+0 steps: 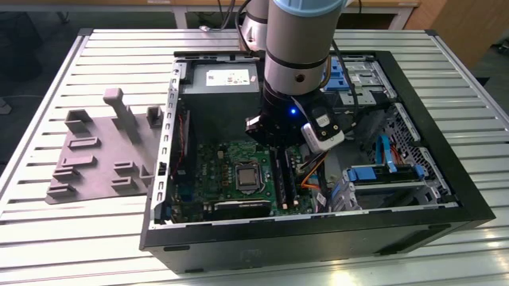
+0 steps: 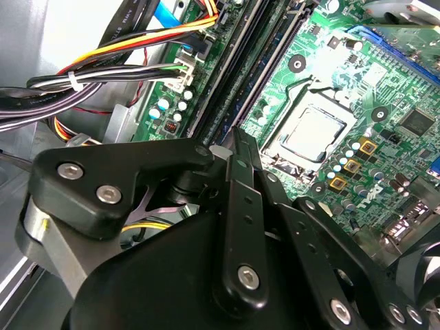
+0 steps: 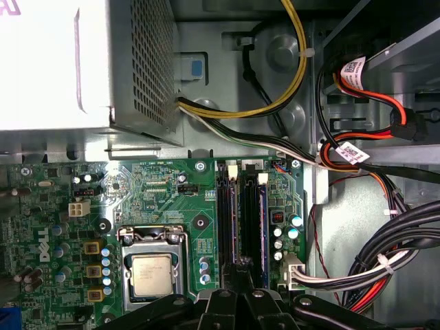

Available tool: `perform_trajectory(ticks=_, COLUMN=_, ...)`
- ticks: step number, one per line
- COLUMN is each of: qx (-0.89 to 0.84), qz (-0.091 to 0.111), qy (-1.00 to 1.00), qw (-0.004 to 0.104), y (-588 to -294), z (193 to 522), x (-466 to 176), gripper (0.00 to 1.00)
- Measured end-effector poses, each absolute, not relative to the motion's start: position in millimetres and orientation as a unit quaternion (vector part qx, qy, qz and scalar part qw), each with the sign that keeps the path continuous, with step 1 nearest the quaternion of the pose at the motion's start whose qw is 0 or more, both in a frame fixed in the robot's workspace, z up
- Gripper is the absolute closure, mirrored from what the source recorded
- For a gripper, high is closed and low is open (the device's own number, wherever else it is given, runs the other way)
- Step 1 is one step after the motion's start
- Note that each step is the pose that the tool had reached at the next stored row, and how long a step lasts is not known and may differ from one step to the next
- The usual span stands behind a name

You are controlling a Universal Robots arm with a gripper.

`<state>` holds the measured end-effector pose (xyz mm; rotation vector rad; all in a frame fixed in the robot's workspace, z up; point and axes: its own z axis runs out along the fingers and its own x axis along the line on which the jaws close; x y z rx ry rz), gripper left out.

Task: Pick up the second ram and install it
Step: 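Press down the second ram until it locks into place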

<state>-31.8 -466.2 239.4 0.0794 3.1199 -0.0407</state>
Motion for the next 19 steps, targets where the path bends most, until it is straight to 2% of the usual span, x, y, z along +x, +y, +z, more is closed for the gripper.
perform_trajectory(ticks=19, qx=0.025, qz=-0.013, qy=1.000, qw=0.010, y=-449.1, z=239.1, x=-31.8, gripper=0.89)
